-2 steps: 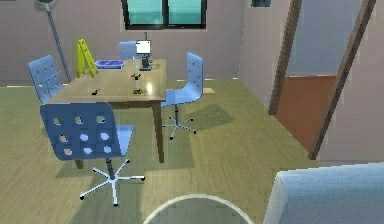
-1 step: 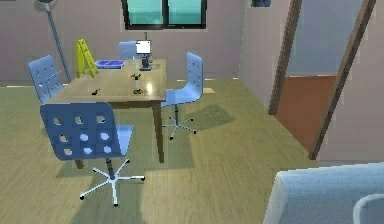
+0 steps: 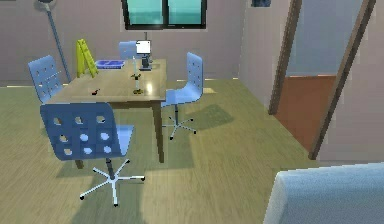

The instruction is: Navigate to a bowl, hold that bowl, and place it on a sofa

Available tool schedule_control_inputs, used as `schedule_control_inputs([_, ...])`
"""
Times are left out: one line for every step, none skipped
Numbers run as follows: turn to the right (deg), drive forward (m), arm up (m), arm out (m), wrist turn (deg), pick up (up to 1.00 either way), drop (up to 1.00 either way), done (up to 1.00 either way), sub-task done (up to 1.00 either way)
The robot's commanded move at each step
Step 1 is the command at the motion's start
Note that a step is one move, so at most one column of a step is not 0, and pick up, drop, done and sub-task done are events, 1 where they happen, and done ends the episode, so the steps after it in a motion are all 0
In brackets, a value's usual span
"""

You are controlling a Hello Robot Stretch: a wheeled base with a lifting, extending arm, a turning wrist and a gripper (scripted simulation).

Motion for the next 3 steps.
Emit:
schedule_control_inputs([0.0,0.00,0.00,0.00,45.0,0.00,0.00,0.00,0.00])
schedule_control_inputs([0.0,0.00,0.00,0.00,21.0,0.00,0.00,0.00,0.00])
schedule_control_inputs([0.0,0.00,-0.36,0.00,0.0,0.00,0.00,0.00,0.00])
